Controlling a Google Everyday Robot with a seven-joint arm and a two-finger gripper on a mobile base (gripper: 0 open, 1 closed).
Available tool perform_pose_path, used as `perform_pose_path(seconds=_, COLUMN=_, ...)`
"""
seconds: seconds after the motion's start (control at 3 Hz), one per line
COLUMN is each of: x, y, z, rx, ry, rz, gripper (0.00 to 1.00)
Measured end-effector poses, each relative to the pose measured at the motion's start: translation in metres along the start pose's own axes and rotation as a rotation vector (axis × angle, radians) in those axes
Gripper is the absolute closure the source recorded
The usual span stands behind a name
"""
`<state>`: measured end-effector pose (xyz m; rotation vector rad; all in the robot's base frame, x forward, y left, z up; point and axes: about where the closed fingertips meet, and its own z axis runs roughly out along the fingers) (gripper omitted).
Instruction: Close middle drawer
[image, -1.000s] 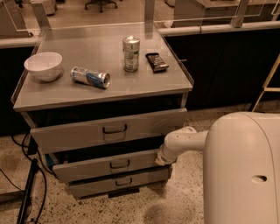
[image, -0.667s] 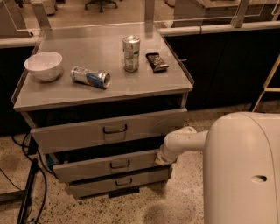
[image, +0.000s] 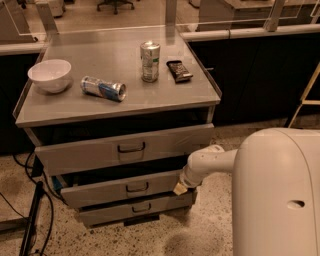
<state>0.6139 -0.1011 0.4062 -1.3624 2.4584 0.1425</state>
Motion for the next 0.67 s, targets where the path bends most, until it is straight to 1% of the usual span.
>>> perform_pose_path(seconds=0.33, x=0.0, y=0.0, z=0.0, rx=0.0, ry=0.0, rz=0.0, gripper=0.0)
perform_pose_path(seconds=0.67, x=0.0, y=0.0, z=0.0, rx=0.0, ry=0.0, rz=0.0, gripper=0.0)
